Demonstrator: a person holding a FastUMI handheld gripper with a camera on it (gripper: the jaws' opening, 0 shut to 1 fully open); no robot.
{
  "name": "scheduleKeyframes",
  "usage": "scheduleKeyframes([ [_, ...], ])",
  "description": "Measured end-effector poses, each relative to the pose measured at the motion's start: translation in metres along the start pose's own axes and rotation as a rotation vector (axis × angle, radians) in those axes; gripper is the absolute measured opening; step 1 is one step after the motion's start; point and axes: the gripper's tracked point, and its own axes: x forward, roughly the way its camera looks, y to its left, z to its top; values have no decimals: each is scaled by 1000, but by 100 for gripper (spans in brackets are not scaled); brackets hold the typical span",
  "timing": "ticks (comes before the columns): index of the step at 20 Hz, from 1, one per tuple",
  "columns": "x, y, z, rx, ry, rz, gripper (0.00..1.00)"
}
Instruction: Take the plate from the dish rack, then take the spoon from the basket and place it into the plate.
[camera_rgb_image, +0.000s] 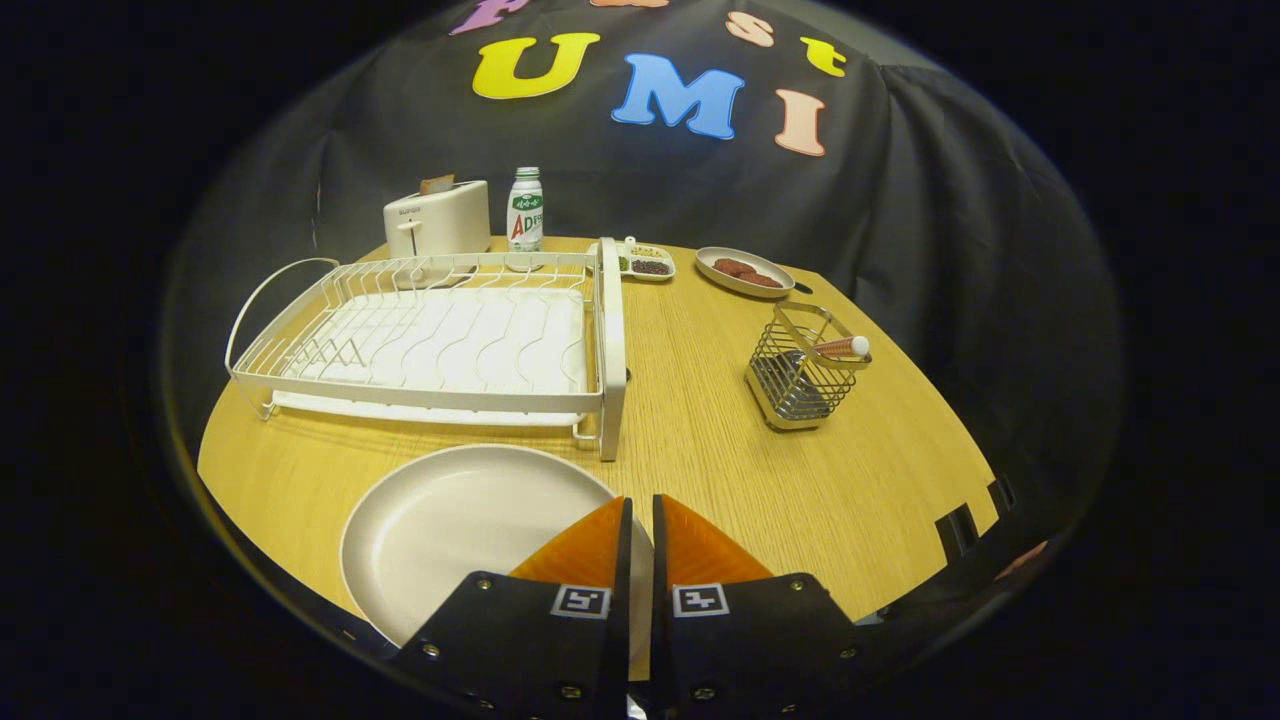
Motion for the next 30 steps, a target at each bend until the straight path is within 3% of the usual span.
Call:
scheduleKeyframes([
  [9, -17, -58, 63, 6, -100, -126, 9],
  [19, 8, -127, 99, 100, -100, -260, 9],
  [22, 18, -135, 102, 122, -90, -273, 12],
  [23, 20, -138, 102, 131, -84, -274, 23],
  [30, 51, -140, 93, 175, -29, -247, 22],
])
